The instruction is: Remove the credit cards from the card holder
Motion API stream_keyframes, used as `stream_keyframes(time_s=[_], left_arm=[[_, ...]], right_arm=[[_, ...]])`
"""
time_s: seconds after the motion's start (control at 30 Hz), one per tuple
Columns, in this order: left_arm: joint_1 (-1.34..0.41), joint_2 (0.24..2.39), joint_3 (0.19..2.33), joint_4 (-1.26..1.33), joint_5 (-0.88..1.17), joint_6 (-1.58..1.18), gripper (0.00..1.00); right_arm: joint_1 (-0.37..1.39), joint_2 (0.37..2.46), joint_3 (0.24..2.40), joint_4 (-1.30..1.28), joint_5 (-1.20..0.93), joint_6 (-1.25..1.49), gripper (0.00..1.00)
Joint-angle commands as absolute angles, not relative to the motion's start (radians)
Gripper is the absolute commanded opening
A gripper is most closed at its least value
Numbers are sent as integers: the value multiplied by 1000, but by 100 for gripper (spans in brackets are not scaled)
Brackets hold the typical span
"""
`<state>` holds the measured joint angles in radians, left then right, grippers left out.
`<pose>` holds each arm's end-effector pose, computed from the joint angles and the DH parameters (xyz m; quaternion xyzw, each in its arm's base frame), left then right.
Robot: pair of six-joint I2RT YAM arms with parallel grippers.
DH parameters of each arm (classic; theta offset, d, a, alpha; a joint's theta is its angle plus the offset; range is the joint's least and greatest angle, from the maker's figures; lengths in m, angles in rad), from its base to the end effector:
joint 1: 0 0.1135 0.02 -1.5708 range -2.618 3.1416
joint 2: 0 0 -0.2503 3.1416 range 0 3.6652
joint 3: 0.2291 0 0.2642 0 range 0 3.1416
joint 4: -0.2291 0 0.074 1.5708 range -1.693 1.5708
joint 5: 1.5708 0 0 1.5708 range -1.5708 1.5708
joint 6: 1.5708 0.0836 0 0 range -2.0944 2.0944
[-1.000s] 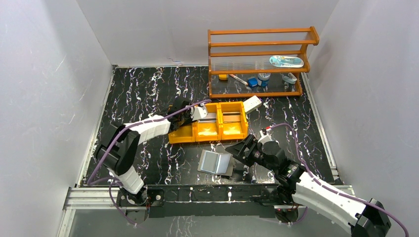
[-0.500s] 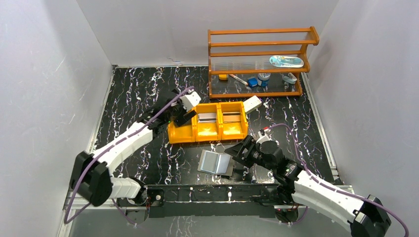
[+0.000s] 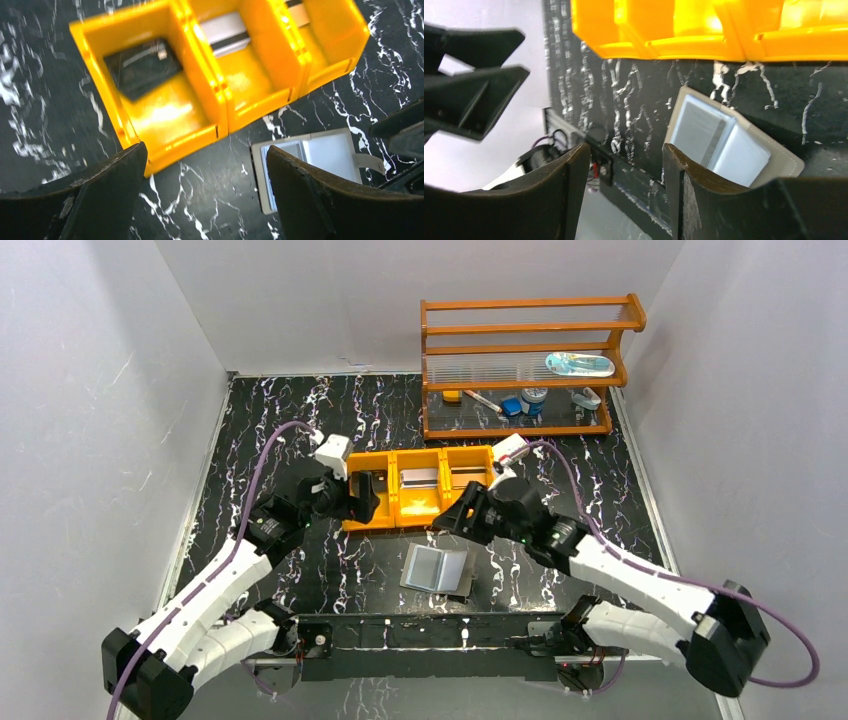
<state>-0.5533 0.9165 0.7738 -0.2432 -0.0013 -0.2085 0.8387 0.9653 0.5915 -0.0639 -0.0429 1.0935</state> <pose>0.2356 -0.1454 0.2756 0.1420 0.8173 -0.2071 0.5186 0.1856 0.2119 0.2144 0.0958 0.8382 0.4517 0.2902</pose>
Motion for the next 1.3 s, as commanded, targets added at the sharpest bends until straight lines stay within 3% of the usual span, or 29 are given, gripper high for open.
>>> stream_keyframes(time_s=[0.0,0.1,0.2,0.5,1.07,1.27], left_arm=[[-552,834,719,-335,-62,-395,90],[-551,774,681,-327,-101,-390,97],[-551,732,655,-333,-122,-365,98],[-551,708,606,-354,-142,-370,98],[-552,869,656,-404,-141,-382,98],[-552,888,662,-405,-146,-382,98]], right_arm=[[912,1114,756,-282,74,1031,65],[994,1226,864,-445,239,1073,67],[1062,1310,920,-511,325,1129,69],[1100,1504,1015,-570,334,1212,79],[1100,1764,1167,-662,298,1221,71],[1099,1722,1102,-576,278,1219,67]])
